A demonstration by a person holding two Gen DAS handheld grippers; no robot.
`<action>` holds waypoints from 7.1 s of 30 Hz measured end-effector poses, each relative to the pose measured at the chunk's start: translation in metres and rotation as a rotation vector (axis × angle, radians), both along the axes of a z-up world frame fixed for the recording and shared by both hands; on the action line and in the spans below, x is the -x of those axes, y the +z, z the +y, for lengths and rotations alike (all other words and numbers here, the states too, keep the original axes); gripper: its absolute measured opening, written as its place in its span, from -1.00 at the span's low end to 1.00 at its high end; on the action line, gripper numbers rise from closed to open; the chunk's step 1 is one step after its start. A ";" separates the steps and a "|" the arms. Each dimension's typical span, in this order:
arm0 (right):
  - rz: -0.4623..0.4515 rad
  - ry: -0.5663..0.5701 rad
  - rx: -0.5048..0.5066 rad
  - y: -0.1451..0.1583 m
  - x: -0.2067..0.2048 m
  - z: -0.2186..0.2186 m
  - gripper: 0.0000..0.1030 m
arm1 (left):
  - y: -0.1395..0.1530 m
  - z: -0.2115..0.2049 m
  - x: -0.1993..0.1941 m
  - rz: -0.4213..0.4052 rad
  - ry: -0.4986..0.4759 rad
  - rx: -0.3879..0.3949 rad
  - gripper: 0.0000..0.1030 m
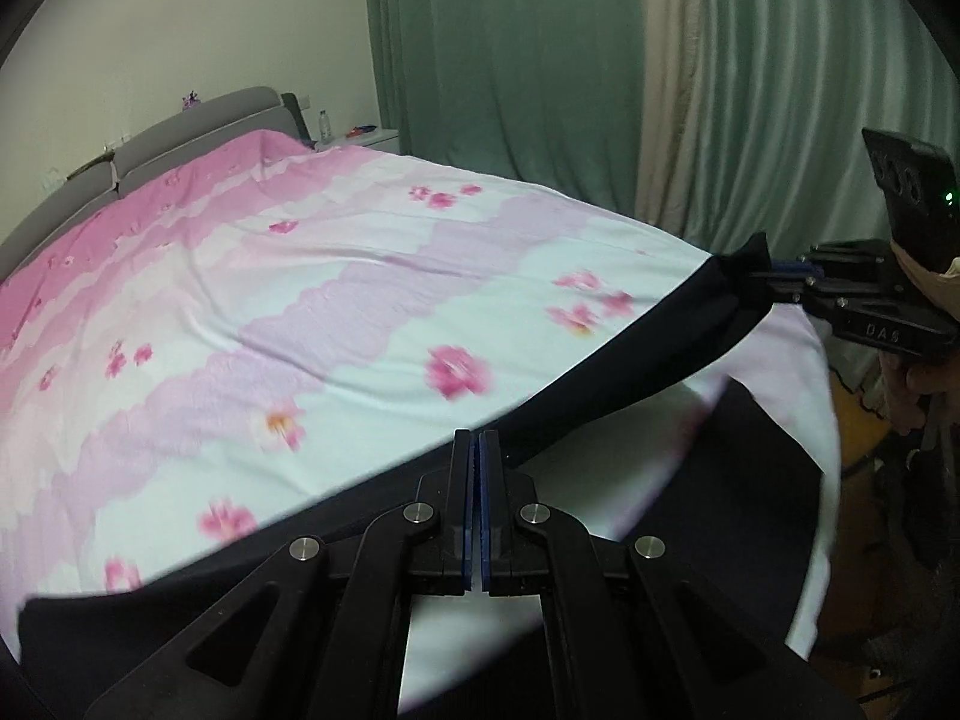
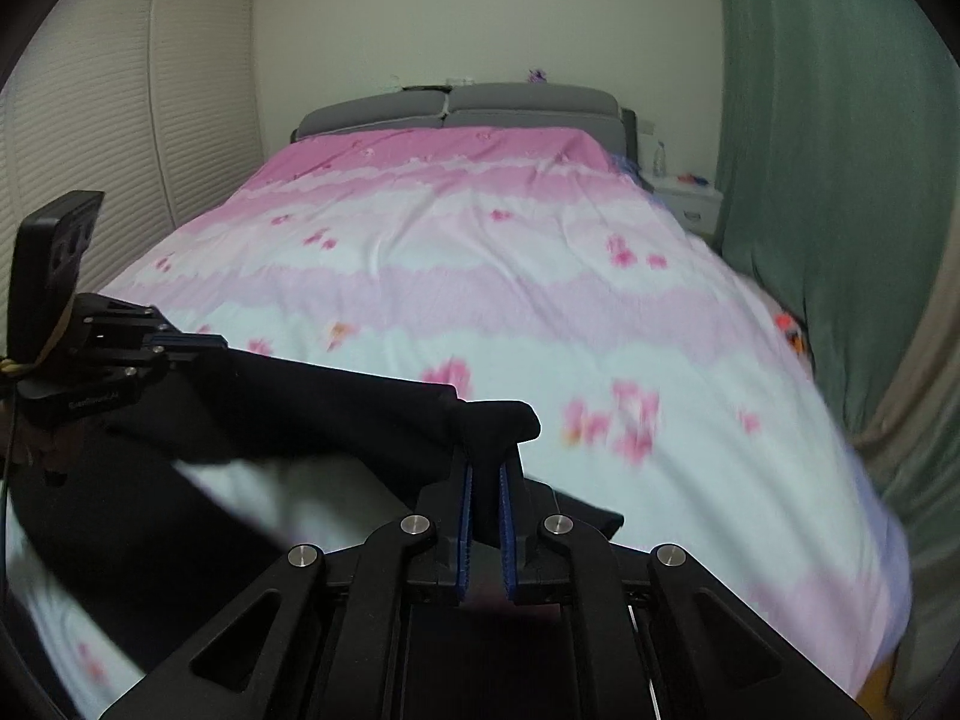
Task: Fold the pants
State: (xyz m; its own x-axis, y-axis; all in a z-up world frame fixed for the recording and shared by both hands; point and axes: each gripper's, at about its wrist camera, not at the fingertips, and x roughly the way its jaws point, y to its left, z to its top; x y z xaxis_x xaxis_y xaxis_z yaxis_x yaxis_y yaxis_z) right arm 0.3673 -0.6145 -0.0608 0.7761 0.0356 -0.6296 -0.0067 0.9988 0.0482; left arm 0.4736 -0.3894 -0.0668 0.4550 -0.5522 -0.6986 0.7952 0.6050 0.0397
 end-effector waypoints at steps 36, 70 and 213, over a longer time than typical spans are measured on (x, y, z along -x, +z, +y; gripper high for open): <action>0.051 -0.387 -0.237 -0.114 0.198 0.098 0.17 | -0.102 0.066 0.172 -0.030 0.064 -0.002 -0.22; -0.162 -0.846 -0.614 -0.118 0.224 -0.026 -0.83 | -0.065 0.032 0.204 -0.042 0.144 0.134 0.25; 0.139 0.227 0.066 -0.103 0.097 0.403 0.16 | -0.031 0.407 0.223 -0.200 0.805 0.181 0.88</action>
State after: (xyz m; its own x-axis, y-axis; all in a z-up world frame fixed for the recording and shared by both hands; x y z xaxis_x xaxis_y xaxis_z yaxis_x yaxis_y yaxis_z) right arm 0.2702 -0.2114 -0.1641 0.6591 0.1537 -0.7362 -0.2283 0.9736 -0.0012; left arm 0.2503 0.0177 -0.0975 0.8627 -0.1023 -0.4952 0.1077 0.9940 -0.0177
